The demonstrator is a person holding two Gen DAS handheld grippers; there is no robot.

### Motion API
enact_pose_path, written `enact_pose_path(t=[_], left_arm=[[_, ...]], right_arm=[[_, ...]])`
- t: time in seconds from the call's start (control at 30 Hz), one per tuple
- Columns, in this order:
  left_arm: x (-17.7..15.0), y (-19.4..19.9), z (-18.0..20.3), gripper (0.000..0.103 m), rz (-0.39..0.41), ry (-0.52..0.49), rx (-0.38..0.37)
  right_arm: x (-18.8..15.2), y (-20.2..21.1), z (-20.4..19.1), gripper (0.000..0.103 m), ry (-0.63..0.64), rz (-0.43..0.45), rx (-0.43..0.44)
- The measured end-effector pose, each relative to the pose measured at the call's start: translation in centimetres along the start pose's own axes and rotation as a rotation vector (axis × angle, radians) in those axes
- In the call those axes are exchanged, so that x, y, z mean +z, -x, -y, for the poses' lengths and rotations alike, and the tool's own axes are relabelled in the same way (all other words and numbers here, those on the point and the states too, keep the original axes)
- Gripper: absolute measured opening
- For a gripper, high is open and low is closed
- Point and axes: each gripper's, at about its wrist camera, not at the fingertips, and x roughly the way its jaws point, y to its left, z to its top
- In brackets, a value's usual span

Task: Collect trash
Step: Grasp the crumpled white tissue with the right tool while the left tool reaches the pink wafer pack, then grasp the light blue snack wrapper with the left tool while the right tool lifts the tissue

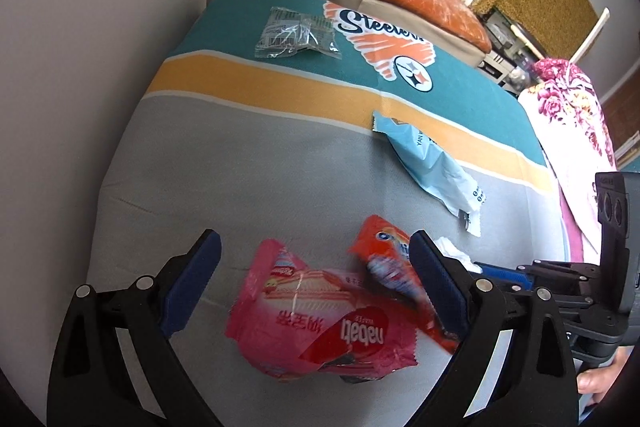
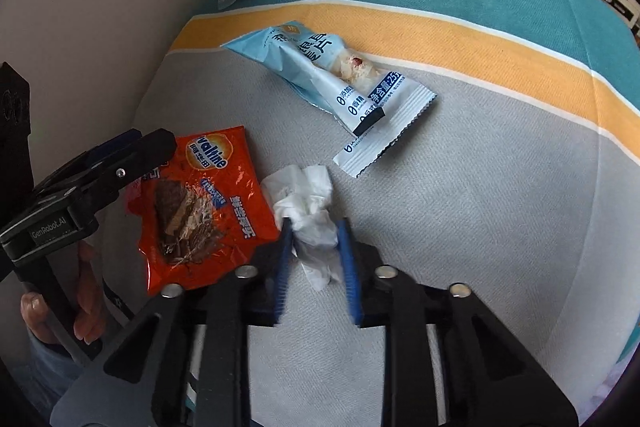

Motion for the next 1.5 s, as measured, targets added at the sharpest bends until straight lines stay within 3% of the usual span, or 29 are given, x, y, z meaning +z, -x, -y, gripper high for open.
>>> enact_pose_path(t=[0.4, 0.6, 0.87, 0.93, 1.0, 1.17, 1.5], left_arm=[[2.5, -1.5, 4.6, 0.095, 0.001, -0.016, -0.055], [3.7, -4.6, 6.9, 0.095, -0.053, 0.067, -0.086], [4.6, -7.1, 9.9, 0.093, -0.060, 0.047, -0.035], [4.6, -7.7, 10.5, 0.081, -0.059, 0.030, -0.018], [4.6, -8.2, 10.9, 0.058, -0.068, 0.015, -0.003], [4.2, -8.4, 12.4, 0.033, -0.048, -0.036, 0.021], [2.2, -6.9, 18.5, 0.031, -0.031, -0.175, -0.033]], right_arm=[[-1.5, 5.3, 5.8, 0.014, -0.109, 0.115, -0.089], [-1.7, 7.1, 8.4, 0.014, -0.138, 0.155, -0.117], [-1.2, 8.1, 11.6, 0.014, -0.163, 0.179, -0.128], [-1.0, 8.2, 12.3, 0.015, -0.172, 0.187, -0.128], [-0.9, 8.2, 12.9, 0.014, -0.179, 0.193, -0.127], [-1.4, 8.7, 14.2, 0.014, -0.206, 0.213, -0.119], [-4.1, 11.4, 16.6, 0.015, -0.259, 0.261, -0.138]])
